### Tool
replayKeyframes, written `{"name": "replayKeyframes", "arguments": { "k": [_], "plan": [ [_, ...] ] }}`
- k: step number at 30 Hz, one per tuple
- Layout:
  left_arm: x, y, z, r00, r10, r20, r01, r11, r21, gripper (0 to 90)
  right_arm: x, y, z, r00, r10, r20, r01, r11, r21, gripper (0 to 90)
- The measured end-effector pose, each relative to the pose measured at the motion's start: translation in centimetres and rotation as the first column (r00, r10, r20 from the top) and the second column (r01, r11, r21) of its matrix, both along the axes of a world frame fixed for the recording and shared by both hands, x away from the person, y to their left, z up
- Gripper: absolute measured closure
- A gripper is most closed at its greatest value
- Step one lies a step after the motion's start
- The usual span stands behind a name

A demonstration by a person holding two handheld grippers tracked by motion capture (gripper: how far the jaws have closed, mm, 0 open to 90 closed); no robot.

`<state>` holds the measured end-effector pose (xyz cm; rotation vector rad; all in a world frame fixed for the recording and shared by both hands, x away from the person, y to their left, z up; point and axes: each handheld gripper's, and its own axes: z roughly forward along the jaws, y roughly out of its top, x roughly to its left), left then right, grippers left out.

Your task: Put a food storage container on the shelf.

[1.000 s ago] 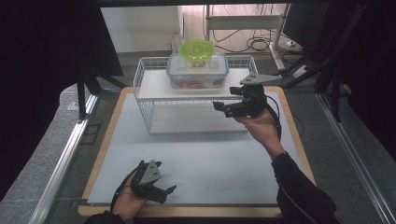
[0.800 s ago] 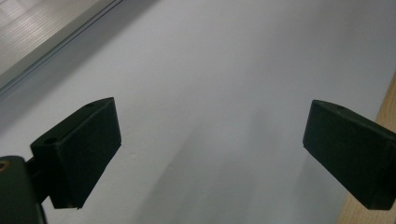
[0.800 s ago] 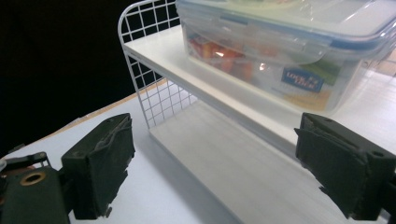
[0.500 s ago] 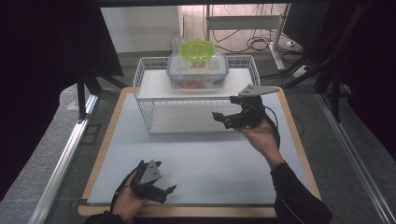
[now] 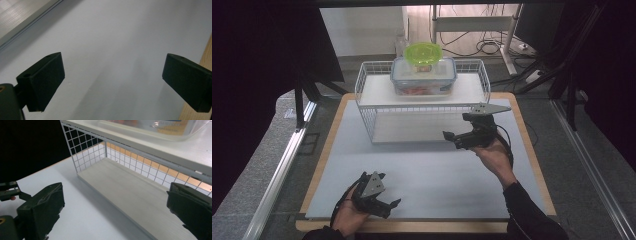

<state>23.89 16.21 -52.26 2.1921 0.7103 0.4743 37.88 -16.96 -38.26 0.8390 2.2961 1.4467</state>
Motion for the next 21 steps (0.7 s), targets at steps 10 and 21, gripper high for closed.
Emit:
{"name": "replayKeyframes", "arguments": {
  "k": [10,21],
  "plan": [
    [0.0,0.0,0.0,1.0,0.002,0.002,-0.002,1.0,-0.007,4.1,-1.2,-0.7,-0.9,0.9994,-0.011,0.033,0.011,1.0,-0.016,0.0],
    [0.0,0.0,0.1,1.0,0.002,0.006,-0.002,0.9999,-0.012,4.0,-2.6,-1.3,-2.3,0.9987,0.0,0.05,0.002,0.999,-0.042,0.0]
  ]
}}
